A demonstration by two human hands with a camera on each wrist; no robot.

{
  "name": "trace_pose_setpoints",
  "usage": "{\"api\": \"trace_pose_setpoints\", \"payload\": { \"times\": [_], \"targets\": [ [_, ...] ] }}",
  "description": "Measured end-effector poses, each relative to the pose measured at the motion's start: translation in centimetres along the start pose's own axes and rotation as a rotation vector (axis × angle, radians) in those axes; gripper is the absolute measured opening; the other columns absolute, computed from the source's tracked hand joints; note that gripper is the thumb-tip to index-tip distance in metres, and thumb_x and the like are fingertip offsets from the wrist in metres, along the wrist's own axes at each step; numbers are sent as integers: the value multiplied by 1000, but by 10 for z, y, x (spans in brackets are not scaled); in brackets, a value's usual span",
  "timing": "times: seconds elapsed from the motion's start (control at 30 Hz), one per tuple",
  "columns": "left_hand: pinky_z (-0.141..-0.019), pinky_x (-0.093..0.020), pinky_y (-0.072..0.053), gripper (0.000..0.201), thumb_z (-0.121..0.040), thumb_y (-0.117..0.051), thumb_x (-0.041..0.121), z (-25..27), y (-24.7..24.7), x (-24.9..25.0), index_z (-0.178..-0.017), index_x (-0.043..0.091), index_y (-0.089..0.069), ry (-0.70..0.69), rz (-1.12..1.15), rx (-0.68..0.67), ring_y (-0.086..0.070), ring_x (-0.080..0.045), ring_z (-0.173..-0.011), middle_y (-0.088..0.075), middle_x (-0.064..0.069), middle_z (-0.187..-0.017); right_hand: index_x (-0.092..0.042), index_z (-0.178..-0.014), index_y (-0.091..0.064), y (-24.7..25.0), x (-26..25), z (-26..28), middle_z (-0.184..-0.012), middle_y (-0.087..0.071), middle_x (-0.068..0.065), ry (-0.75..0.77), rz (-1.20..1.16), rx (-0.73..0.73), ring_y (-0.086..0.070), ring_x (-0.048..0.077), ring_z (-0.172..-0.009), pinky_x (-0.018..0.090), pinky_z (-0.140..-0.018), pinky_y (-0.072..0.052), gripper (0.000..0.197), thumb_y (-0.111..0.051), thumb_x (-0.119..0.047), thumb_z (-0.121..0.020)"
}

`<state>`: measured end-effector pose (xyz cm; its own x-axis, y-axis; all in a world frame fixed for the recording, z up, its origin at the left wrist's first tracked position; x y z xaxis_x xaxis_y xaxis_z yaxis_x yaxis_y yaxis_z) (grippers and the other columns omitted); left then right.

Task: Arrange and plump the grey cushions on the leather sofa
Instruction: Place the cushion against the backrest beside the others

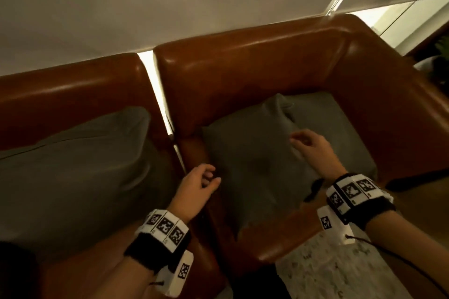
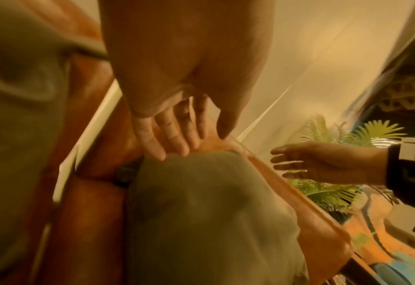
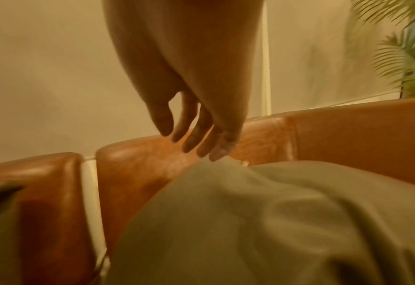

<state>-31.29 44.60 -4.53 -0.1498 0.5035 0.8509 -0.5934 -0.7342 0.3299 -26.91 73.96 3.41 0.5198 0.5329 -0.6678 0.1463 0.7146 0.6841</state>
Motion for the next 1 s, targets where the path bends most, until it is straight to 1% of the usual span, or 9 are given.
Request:
{"api": "trace_pose_setpoints", "payload": {
  "times": [0.13, 0.23, 0.33, 0.53, 0.67, 0.73, 0.87, 0.93, 1.0],
  "targets": [
    [-115, -45, -35, 81, -84, -69, 49, -40, -78, -6, -151, 25, -29, 227, 181, 4, -40, -25, -138, -32, -2, -152, -19, -127, -53, 37, 71, -46, -115, -61, -1, -253, -151, 18, -59, 18, -102, 33, -85, -47, 48, -65, -46, -89],
    [-121, -48, -23, 113, -69, -70, 72, -65, -111, -24, -156, 30, -10, 393, 265, 126, -24, -25, -148, -18, 0, -162, -23, -142, -41, 14, 112, -65, -131, -53, -4, -472, -227, -223, -54, 23, -116, 38, -101, -43, 84, -65, -68, -76],
    [-119, -51, -24, 130, -48, -59, 96, -76, -131, -51, -153, 40, -8, 512, 383, 255, -26, -24, -148, -21, 3, -163, -29, -147, -34, -8, 121, -77, -138, -48, 0, -459, -296, -327, -51, 23, -115, 39, -104, -40, 83, -66, -63, -78],
    [-111, -55, -37, 119, -53, -66, 87, -42, -136, -33, -153, 44, -16, 582, 836, 507, -41, -32, -137, -36, -2, -156, -39, -132, -48, -30, 76, -70, -130, -57, -12, -142, -412, -415, -58, 6, -109, 32, -95, -48, 63, -73, -55, -77],
    [-73, -38, -56, 64, -84, -58, 62, -13, -161, -7, -141, 40, -37, 556, 1129, 532, -64, -23, -105, -60, 2, -125, -36, -138, -48, -15, -4, -77, -129, -54, -17, 259, -191, -487, -52, 1, -116, 20, -98, -41, 68, -75, -51, -77],
    [-80, -41, -55, 62, -82, -55, 64, -19, -171, -2, -138, 38, -45, 575, 1123, 464, -66, -21, -103, -65, 2, -120, -36, -138, -48, -5, -42, -86, -132, -53, -12, 470, -52, -503, -50, 5, -119, 23, -102, -39, 70, -75, -51, -75],
    [-101, -37, -46, 83, -79, -66, 63, -49, -154, -5, -147, 24, -41, 489, 658, 288, -50, -17, -128, -47, 5, -146, -41, -142, -40, -28, -61, -124, -145, -48, -8, 713, 404, -525, -44, 20, -131, 51, -111, -31, 74, -68, -60, -76],
    [-108, -31, -38, 79, -76, -77, 54, -50, -128, -21, -137, 12, -48, 503, 519, 382, -48, -16, -125, -49, 2, -136, -46, -147, -29, -53, -42, -137, -155, -35, -11, 693, 620, -562, -34, 24, -139, 59, -114, -17, 74, -62, -62, -83],
    [-110, -38, -40, 106, -57, -85, 63, -39, -94, -42, -137, 8, -43, 602, 466, 590, -51, -27, -125, -49, -6, -139, -47, -149, -22, -68, -32, -140, -159, -26, -13, 681, 648, -543, -27, 22, -144, 61, -116, -6, 75, -57, -64, -85]
  ]
}}
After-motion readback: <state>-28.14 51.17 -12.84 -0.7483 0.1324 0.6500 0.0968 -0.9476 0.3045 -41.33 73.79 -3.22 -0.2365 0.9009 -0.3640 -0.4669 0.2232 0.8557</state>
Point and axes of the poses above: each hand's wrist, its own z-axis away from the middle knuckle, its own y-axis out of the back of the hand, x = y × z, the point moved 7 cm from there along -z, towards the middle knuckle
